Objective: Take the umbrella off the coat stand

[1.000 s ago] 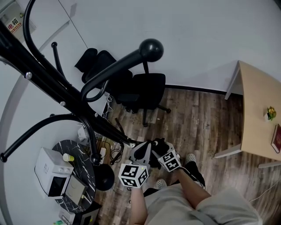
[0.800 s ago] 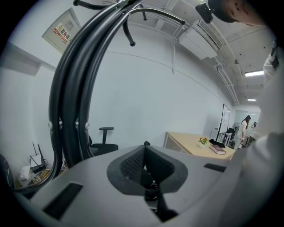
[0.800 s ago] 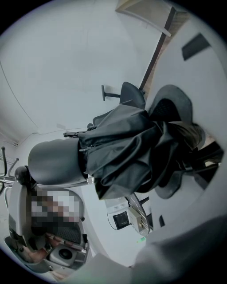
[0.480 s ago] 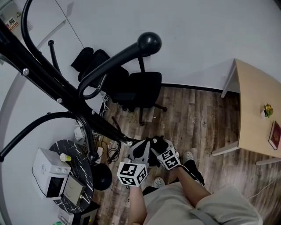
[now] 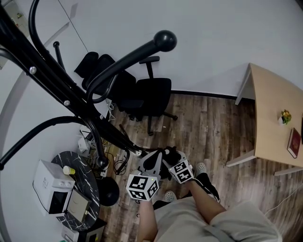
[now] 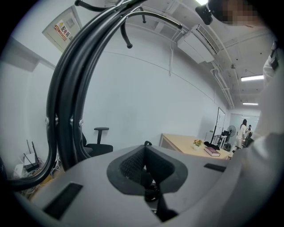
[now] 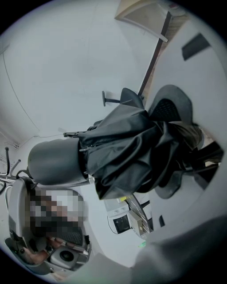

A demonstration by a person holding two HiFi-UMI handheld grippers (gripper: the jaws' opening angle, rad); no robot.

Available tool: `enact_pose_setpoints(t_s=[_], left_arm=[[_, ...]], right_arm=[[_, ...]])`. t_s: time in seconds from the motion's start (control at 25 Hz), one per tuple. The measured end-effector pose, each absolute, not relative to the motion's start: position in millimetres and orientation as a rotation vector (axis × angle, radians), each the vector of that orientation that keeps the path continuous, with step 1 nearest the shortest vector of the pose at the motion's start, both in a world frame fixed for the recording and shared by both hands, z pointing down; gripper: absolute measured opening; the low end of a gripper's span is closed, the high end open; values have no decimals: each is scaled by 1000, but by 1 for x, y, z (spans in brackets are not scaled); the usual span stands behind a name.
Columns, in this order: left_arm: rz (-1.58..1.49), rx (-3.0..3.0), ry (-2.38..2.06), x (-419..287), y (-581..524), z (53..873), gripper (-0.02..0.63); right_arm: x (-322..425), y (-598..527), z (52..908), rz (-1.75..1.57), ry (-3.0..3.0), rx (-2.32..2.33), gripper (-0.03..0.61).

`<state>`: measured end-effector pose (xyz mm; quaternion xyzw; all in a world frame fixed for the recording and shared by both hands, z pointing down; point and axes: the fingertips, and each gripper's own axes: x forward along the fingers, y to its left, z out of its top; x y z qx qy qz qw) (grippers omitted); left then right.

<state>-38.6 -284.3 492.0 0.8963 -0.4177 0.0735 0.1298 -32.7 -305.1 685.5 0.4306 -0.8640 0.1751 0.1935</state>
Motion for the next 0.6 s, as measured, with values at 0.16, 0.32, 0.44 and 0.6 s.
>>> enact_pose_setpoints(t_s=[0.16, 0.32, 0.44, 0.6], left_arm=[[199, 2601, -1197, -40, -280, 491, 20], [192, 2607, -1179, -43, -271, 490, 20], [184, 2604, -1170, -50, -265, 489, 20], [171, 2589, -1159, -62, -257, 493, 20]], right_arm=[[-30, -298, 682, 505, -2410, 1238, 262], [-30, -285, 679, 501, -2407, 1248, 262], [-34, -276, 675, 481, -2415, 1239, 262], [-37, -265, 674, 459, -2413, 1258, 261]])
